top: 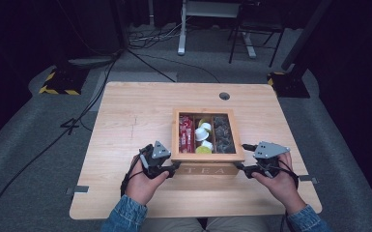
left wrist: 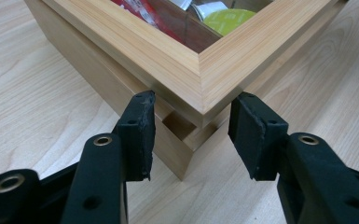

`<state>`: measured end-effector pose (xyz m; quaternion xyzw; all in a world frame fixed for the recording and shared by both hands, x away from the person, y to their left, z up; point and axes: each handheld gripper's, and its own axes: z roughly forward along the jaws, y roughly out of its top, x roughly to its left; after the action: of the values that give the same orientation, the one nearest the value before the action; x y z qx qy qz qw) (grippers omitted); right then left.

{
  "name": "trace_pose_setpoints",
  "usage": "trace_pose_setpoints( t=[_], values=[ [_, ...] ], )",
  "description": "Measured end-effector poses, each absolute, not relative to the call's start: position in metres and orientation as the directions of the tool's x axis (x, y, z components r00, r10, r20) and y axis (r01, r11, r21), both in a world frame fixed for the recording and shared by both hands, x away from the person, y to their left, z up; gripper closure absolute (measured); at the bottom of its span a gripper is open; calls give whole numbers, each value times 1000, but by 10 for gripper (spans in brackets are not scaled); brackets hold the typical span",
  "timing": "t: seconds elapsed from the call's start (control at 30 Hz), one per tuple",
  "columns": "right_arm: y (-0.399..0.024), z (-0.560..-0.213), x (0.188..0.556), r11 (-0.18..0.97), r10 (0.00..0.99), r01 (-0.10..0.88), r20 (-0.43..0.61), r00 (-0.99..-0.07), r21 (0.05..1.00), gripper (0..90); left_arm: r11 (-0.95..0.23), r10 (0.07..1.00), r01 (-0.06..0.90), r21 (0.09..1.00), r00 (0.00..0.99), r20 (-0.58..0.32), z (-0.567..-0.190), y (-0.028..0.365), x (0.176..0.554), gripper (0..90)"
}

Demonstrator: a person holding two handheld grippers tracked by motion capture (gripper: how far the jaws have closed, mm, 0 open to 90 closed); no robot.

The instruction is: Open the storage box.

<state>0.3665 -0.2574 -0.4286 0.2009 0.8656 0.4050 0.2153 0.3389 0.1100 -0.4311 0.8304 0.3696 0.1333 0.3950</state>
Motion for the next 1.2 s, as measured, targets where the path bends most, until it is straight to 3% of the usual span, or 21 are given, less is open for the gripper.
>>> trace_pose_setpoints(
  t=[0.77,1.2],
  values=[
    [-255,-383,376,592,491,63,-297,-819,804,310,-351,802,560,750,593,-67,-434,149,332,466],
    [-257,-360,392,527,513,69,-253,-820,847,344,-335,856,624,706,515,-49,-454,183,340,448]
  ],
)
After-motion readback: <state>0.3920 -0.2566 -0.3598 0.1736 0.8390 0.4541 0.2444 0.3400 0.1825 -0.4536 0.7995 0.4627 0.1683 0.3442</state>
